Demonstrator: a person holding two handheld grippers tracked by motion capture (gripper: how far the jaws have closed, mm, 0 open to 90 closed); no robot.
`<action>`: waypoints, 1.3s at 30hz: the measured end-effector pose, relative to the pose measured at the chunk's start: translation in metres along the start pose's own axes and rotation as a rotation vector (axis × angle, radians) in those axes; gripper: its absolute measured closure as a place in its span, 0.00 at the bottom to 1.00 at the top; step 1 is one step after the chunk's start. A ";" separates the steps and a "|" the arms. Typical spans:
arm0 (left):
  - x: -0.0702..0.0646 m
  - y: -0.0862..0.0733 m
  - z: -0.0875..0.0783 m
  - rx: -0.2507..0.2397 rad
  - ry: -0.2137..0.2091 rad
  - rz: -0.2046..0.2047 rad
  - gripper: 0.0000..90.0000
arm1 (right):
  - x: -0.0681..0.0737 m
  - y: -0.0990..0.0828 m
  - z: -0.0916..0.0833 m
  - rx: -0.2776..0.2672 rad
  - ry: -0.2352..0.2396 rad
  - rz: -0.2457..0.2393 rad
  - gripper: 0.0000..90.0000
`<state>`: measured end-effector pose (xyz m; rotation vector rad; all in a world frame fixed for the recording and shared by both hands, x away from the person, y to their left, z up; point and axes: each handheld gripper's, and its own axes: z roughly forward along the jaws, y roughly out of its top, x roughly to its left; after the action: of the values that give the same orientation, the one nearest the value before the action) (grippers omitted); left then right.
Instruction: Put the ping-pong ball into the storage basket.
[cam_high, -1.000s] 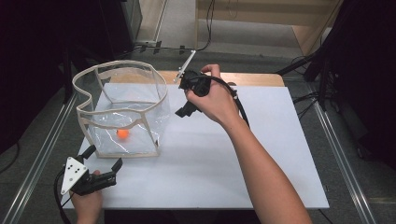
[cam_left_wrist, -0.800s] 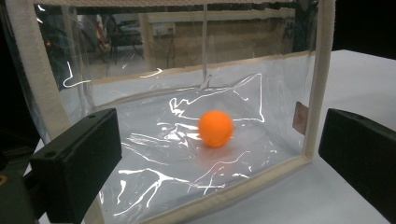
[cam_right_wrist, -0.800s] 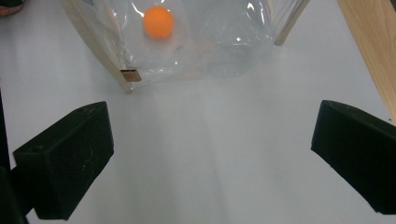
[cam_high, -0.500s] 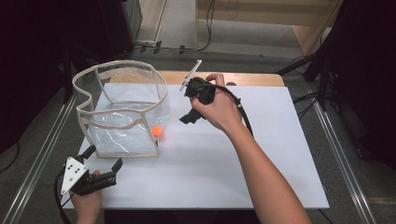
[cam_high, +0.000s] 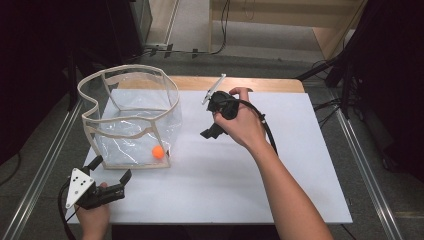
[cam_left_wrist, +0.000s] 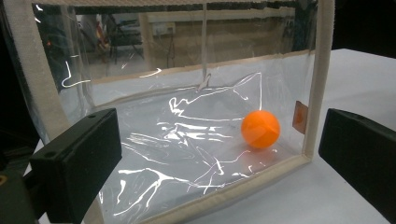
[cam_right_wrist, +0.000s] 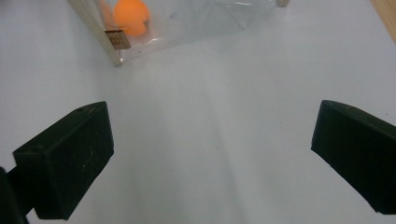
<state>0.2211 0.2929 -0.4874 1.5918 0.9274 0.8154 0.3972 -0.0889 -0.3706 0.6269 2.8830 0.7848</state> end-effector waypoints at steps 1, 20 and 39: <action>0.000 0.000 0.000 0.000 0.000 0.000 0.00 | 0.000 -0.002 0.001 0.000 0.000 0.005 0.00; 0.000 0.000 0.000 0.003 -0.001 0.004 0.00 | -0.006 -0.044 0.013 -0.017 0.018 0.058 0.00; -0.001 0.000 0.000 0.003 0.000 0.006 0.00 | -0.008 -0.088 0.026 -0.040 0.005 0.123 0.00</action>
<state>0.2210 0.2924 -0.4875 1.5981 0.9246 0.8185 0.3774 -0.1490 -0.4370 0.8047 2.8478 0.8579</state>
